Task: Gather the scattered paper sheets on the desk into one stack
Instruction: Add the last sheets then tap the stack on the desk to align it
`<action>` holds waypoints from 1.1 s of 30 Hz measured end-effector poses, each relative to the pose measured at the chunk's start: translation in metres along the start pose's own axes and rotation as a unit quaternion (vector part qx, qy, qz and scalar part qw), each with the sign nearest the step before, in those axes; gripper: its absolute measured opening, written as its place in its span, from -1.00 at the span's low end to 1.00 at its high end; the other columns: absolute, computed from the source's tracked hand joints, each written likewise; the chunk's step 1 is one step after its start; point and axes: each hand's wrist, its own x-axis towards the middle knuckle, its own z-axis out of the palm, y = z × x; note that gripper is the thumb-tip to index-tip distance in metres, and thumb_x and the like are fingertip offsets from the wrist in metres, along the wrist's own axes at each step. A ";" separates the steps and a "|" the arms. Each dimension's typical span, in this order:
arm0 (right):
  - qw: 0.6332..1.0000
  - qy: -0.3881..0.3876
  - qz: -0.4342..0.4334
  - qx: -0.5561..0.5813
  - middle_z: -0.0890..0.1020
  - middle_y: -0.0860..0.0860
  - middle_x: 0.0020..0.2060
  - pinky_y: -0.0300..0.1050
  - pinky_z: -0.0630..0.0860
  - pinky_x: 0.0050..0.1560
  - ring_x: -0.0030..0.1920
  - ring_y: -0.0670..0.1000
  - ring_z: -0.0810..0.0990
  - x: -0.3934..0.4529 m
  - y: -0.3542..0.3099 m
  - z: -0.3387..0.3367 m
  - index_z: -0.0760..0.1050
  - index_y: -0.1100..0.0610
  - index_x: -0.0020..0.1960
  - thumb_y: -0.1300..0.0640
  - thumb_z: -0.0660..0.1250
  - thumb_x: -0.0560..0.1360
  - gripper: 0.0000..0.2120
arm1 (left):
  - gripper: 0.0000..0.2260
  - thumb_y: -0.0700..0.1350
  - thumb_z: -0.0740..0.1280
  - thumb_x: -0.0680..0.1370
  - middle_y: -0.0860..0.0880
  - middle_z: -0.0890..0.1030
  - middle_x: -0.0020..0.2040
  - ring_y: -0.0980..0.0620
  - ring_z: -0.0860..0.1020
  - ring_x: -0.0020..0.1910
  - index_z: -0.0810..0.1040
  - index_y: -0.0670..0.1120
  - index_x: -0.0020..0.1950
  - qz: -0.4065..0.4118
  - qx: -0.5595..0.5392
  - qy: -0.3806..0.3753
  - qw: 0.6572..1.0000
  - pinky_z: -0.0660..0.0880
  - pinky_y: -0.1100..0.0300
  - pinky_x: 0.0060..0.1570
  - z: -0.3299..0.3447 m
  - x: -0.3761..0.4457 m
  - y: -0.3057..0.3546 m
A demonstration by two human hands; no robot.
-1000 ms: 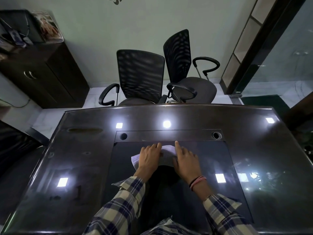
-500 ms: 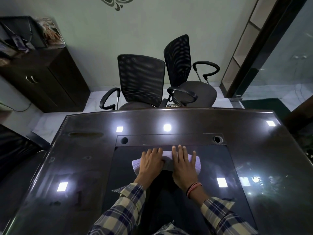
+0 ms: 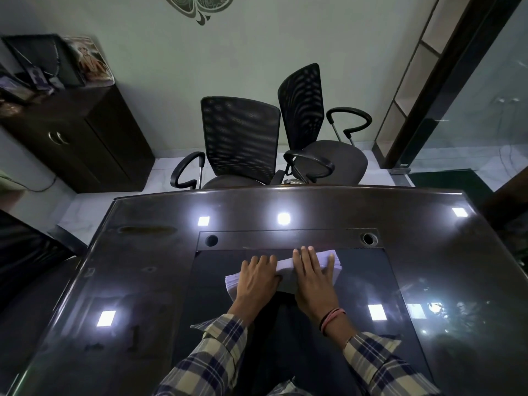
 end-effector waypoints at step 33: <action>0.984 -0.016 -0.155 0.087 0.26 0.08 0.60 0.10 0.63 0.13 0.35 0.20 0.53 0.017 0.023 -0.020 -0.25 -0.32 0.61 0.15 0.11 0.64 -0.24 | -0.30 0.12 0.35 0.61 -0.14 0.37 0.50 -0.15 0.53 0.26 0.07 0.13 0.66 0.038 0.041 0.078 0.995 0.52 -0.07 0.12 0.009 -0.006 -0.051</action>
